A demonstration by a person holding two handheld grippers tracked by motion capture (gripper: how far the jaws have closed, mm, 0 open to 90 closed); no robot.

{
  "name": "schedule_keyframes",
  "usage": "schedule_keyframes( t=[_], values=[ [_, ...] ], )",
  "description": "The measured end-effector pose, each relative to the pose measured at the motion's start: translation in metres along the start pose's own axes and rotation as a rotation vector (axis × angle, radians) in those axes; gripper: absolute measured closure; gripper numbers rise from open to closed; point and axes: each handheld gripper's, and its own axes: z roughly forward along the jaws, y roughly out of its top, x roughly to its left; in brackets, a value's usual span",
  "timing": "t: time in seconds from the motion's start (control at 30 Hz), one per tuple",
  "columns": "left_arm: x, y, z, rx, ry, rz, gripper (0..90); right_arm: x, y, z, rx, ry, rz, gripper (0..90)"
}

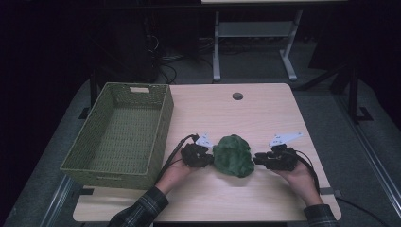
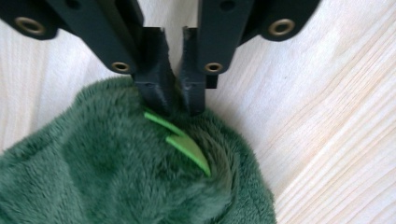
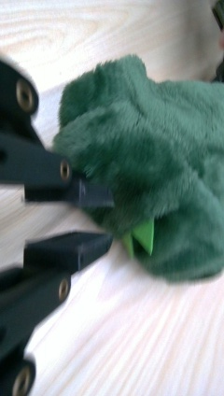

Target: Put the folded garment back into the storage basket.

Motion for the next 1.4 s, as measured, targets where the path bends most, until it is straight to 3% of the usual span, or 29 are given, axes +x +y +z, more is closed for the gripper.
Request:
schedule_keyframes(
  t=[0.07, 0.17, 0.4, 0.63, 0.77, 0.97, 1.1, 1.4],
  values=[
    [0.000, -0.001, -0.003, 0.010, -0.003, 0.004, 71.6, -0.003, -0.008, -0.006, -0.021, -0.039, 0.010, 55.1],
    [-0.001, -0.003, -0.007, 0.017, -0.008, 0.014, 61.1, -0.004, -0.019, -0.013, -0.045, -0.095, 0.017, 45.3],
    [-0.004, 0.003, -0.013, 0.024, -0.029, 0.023, 33.8, -0.004, -0.047, -0.021, 0.000, -0.172, 0.065, 14.1],
    [-0.004, 0.013, -0.022, -0.002, -0.045, 0.042, 17.7, -0.004, -0.067, -0.024, 0.005, -0.242, 0.068, 1.5],
    [-0.002, 0.022, -0.025, -0.015, -0.048, 0.063, 14.9, -0.006, -0.073, -0.025, 0.001, -0.276, 0.066, 0.7],
    [-0.003, 0.037, -0.020, -0.009, -0.077, 0.120, 13.9, -0.009, -0.074, -0.026, 0.003, -0.272, 0.083, 0.8],
    [-0.001, 0.047, -0.013, 0.037, -0.075, 0.171, 13.9, -0.009, -0.074, -0.026, 0.001, -0.272, 0.084, 0.8],
    [0.004, 0.060, 0.006, 0.089, -0.107, 0.212, 13.9, -0.009, -0.074, -0.026, 0.000, -0.271, 0.082, 0.8]
  ],
)
